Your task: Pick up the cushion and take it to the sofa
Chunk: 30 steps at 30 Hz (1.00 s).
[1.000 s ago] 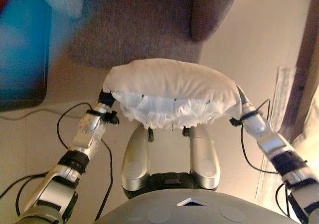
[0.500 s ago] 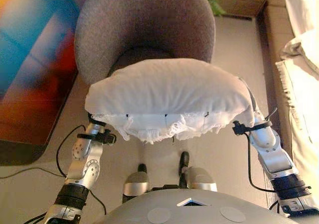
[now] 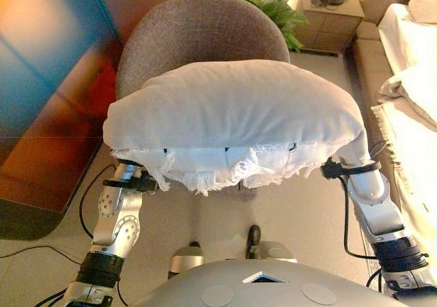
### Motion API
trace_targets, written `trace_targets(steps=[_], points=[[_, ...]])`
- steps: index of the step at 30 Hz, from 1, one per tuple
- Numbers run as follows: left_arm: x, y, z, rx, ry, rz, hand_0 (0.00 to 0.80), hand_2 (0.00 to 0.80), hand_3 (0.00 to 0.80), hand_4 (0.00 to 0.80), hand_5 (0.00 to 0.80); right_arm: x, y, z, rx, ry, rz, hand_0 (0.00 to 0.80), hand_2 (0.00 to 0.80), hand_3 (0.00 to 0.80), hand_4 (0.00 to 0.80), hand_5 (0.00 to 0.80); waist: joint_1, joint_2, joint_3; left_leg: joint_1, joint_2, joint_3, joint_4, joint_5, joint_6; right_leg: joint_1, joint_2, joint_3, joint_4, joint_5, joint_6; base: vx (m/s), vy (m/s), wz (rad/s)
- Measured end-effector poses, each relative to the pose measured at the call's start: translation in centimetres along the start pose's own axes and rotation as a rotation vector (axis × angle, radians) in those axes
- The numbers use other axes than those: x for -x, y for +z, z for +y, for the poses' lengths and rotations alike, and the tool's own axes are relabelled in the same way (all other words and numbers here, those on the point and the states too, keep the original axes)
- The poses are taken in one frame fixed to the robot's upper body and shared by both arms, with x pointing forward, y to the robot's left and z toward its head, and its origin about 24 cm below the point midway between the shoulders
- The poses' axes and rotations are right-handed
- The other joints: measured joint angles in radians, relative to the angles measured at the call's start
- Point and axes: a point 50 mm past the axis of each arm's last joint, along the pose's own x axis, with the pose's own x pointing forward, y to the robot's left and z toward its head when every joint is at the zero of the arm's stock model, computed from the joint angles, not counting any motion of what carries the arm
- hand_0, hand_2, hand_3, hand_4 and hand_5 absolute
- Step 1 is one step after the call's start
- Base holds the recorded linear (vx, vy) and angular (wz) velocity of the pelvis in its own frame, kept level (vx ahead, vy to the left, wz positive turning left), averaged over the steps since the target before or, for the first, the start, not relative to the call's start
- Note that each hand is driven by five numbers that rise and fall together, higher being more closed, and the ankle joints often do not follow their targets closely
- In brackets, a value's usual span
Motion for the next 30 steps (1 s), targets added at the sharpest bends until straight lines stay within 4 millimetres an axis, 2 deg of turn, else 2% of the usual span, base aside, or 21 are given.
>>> trace_targets(steps=[4, 7, 10, 11, 12, 13, 14, 15, 16, 17, 18, 19, 20, 21, 22, 23, 24, 25, 27, 29, 30], points=[[0.0, -0.2, 0.0, 0.022, 0.005, 0.009, 0.8, 0.8, 0.8, 0.8, 0.8, 0.0, 0.0, 0.0, 0.002, 0.002, 0.0, 0.8, 0.8, 0.8, 0.8, 0.8, 0.0, -0.002, 0.001, 0.002, 0.003, 0.004, 0.01, -0.001, -0.001, -0.001, 0.006, 0.025, 0.0, -0.001, -0.001, -0.045, -0.194, -0.08], [0.1, 0.1, 0.1, 0.024, 0.013, -0.01, 0.8, 0.8, 0.8, 0.8, 0.8, -0.2, 0.1, 0.1, -0.008, 0.019, -0.007, 0.8, 0.8, 0.8, 0.8, 0.8, 0.006, -0.026, 0.018, -0.068, 0.02, 0.025, 0.166, -0.059, -0.003, -0.041, 0.019, 0.084, 0.044, -0.024, -0.027, -0.088, -0.243, -0.25], [0.1, 0.3, 0.5, 0.04, 0.029, -0.026, 0.8, 0.8, 0.8, 0.8, 0.8, -0.3, 0.2, 0.6, -0.022, 0.036, -0.016, 0.8, 0.8, 0.8, 0.8, 0.8, 0.022, -0.081, 0.063, -0.161, 0.028, 0.025, 0.398, -0.077, 0.033, -0.071, 0.028, 0.125, 0.115, -0.053, -0.049, 0.04, -0.147, -0.45], [0.2, 0.2, 0.5, 0.045, 0.034, -0.023, 0.8, 0.8, 0.8, 0.8, 0.8, -0.2, 0.2, 0.7, -0.027, 0.039, -0.019, 0.8, 0.8, 0.8, 0.8, 0.8, 0.031, -0.089, 0.071, -0.187, 0.033, 0.028, 0.461, -0.067, 0.051, -0.065, 0.032, 0.124, 0.105, -0.053, -0.049, 0.087, -0.05, -0.39], [0.2, 0.1, 0.4, 0.053, 0.036, -0.023, 0.8, 0.8, 0.8, 0.8, 0.8, -0.2, 0.3, 0.9, -0.035, 0.035, -0.03, 0.8, 0.8, 0.8, 0.8, 0.8, 0.031, -0.091, 0.078, -0.224, 0.038, 0.024, 0.515, -0.057, 0.071, -0.051, 0.035, 0.12, 0.078, -0.054, -0.045, 0.156, -0.012, -0.33], [0.1, 0.0, 0.2, 0.07, 0.036, -0.026, 0.8, 0.8, 0.8, 0.8, 0.8, -0.3, 0.5, 0.6, -0.029, 0.029, -0.046, 0.8, 0.8, 0.8, 0.8, 0.8, 0.031, -0.072, 0.086, -0.237, 0.064, 0.015, 0.501, -0.053, 0.096, -0.062, 0.052, 0.11, 0.127, -0.065, -0.037, 0.207, 0.005, -0.31], [0.0, 0.1, -0.1, 0.076, 0.029, -0.043, 0.8, 0.8, 0.8, 0.8, 0.8, -0.8, 1.0, 0.3, -0.005, 0.035, -0.076, 0.8, 0.8, 0.8, 0.8, 0.8, 0.03, -0.035, 0.095, -0.222, 0.078, -0.003, 0.479, -0.117, 0.079, -0.139, 0.074, 0.102, 0.392, -0.193, -0.083, 0.286, 0.026, -0.11], [-0.4, 0.4, -0.1, 0.069, 0.018, -0.058, 0.8, 0.8, 0.8, 0.8, 0.8, -1.2, 1.4, -0.1, 0.01, 0.024, -0.101, 0.8, 0.8, 0.8, 0.8, 0.8, 0.017, -0.022, 0.108, -0.216, 0.087, -0.016, 0.501, -0.191, -0.006, -0.183, 0.074, 0.107, 0.54, -0.331, -0.1, 0.353, 0.063, 0.42], [-1.0, 0.0, -0.2, 0.074, 0.016, -0.053, 0.8, 0.8, 0.8, 0.8, 0.8, -1.4, 1.1, 0.0, -0.003, -0.001, -0.092, 0.8, 0.8, 0.8, 0.8, 0.8, -0.002, -0.023, 0.145, -0.275, 0.066, -0.039, 0.589, -0.205, -0.035, -0.166, 0.078, 0.122, 0.54, -0.331, -0.109, 0.398, 0.065, 0.69], [-0.9, -0.4, -0.3, 0.086, 0.03, -0.04, 0.8, 0.8, 0.8, 0.8, 0.8, -1.3, 0.9, 0.4, -0.018, -0.009, -0.08, 0.8, 0.8, 0.8, 0.8, 0.8, 0.002, -0.037, 0.151, -0.312, 0.008, -0.025, 0.547, -0.201, -0.025, -0.163, 0.077, 0.168, 0.506, -0.302, -0.104, 0.46, 0.059, 0.64], [-0.9, -0.7, -0.6, 0.104, 0.037, -0.036, 0.8, 0.8, 0.8, 0.8, 0.8, -1.3, 0.9, 0.4, -0.016, -0.013, -0.079, 0.8, 0.8, 0.8, 0.8, 0.8, 0.003, -0.035, 0.15, -0.332, -0.042, -0.02, 0.46, -0.183, 0.0, -0.161, 0.078, 0.189, 0.433, -0.268, -0.099, 0.435, 0.039, 0.11], [-0.9, -0.9, -0.8, 0.12, 0.05, -0.043, 0.8, 0.8, 0.8, 0.8, 0.8, -1.5, 0.9, 0.3, -0.007, -0.01, -0.082, 0.8, 0.8, 0.8, 0.8, 0.8, 0.018, -0.009, 0.153, -0.336, -0.079, -0.014, 0.337, -0.155, 0.035, -0.131, 0.088, 0.205, 0.33, -0.252, -0.082, 0.416, 0.033, -0.34], [-0.9, -0.8, -1.0, 0.132, 0.059, -0.057, 0.8, 0.8, 0.8, 0.8, 0.8, -1.9, 1.1, 0.1, 0.007, -0.002, -0.099, 0.8, 0.8, 0.8, 0.8, 0.8, 0.066, 0.044, 0.15, -0.334, -0.064, -0.019, 0.219, -0.144, 0.044, -0.121, 0.147, 0.211, 0.33, -0.276, -0.074, 0.424, 0.038, -0.82], [-1.1, 0.0, -0.6, 0.105, 0.055, -0.085, 0.8, 0.8, 0.8, 0.8, 0.8, -2.6, 1.3, 0.3, -0.004, -0.01, -0.117, 0.8, 0.8, 0.8, 0.8, 0.8, 0.1, 0.047, 0.162, -0.311, -0.047, -0.024, 0.21, -0.05, 0.035, -0.14, 0.156, 0.18, 0.532, -0.332, -0.089, 0.551, 0.057, -0.75], [-1.1, 0.6, 0.0, 0.067, 0.053, -0.092, 0.8, 0.8, 0.8, 0.8, 0.8, -2.5, 1.3, 0.9, -0.028, -0.002, -0.113, 0.8, 0.8, 0.8, 0.8, 0.8, 0.112, -0.012, 0.161, -0.305, -0.06, -0.003, 0.237, -0.012, 0.034, -0.069, 0.128, 0.194, 0.569, -0.379, -0.08, 0.674, 0.085, -0.23], [-1.1, 0.8, 0.5, 0.059, 0.067, -0.097, 0.8, 0.8, 0.8, 0.8, 0.8, -2.3, 1.2, 1.3, -0.026, 0.014, -0.11, 0.8, 0.8, 0.8, 0.8, 0.8, 0.104, -0.025, 0.167, -0.322, -0.055, -0.002, 0.306, -0.003, 0.042, 0.011, 0.138, 0.238, 0.476, -0.437, -0.113, 0.736, 0.113, 0.25], [-0.9, 0.5, 0.5, 0.08, 0.089, -0.096, 0.8, 0.8, 0.8, 0.8, 0.8, -2.1, 1.1, 1.5, -0.03, 0.022, -0.104, 0.8, 0.8, 0.8, 0.8, 0.8, 0.106, -0.027, 0.166, -0.376, -0.047, -0.036, 0.387, -0.023, 0.012, 0.029, 0.147, 0.248, 0.456, -0.427, -0.138, 0.731, 0.148, 0.25], [-0.9, 0.4, 0.4, 0.088, 0.091, -0.1, 0.8, 0.8, 0.8, 0.8, 0.8, -2.2, 1.1, 1.6, -0.037, 0.016, -0.106, 0.8, 0.8, 0.8, 0.8, 0.8, 0.114, -0.032, 0.171, -0.418, -0.042, -0.065, 0.422, -0.026, 0.002, 0.032, 0.147, 0.254, 0.45, -0.425, -0.139, 0.729, 0.177, 0.04], [-0.9, 0.2, 0.0, 0.106, 0.091, -0.099, 0.8, 0.8, 0.8, 0.8, 0.8, -2.2, 1.2, 1.4, -0.037, 0.006, -0.112, 0.8, 0.8, 0.8, 0.8, 0.8, 0.109, -0.019, 0.18, -0.469, -0.025, -0.119, 0.338, -0.027, -0.003, 0.036, 0.15, 0.258, 0.454, -0.432, -0.13, 0.636, 0.187, 0.05], [-0.9, -0.3, -0.3, 0.127, 0.093, -0.092, 0.8, 0.8, 0.8, 0.8, 0.8, -2.1, 1.1, 0.8, -0.02, -0.004, -0.106, 0.8, 0.8, 0.8, 0.8, 0.8, 0.09, 0.019, 0.188, -0.496, 0.004, -0.134, 0.244, -0.028, -0.004, 0.055, 0.156, 0.263, 0.468, -0.467, -0.12, 0.841, 0.311, 0.0], [-0.8, -0.6, -0.4, 0.131, 0.092, -0.082, 0.8, 0.8, 0.8, 0.8, 0.8, -1.9, 1.0, 0.7, -0.013, 0.002, -0.094, 0.8, 0.8, 0.8, 0.8, 0.8, 0.098, 0.028, 0.189, -0.492, 0.012, -0.13, 0.231, -0.029, -0.003, 0.072, 0.149, 0.271, 0.48, -0.497, -0.111, 0.975, 0.369, -0.19]])
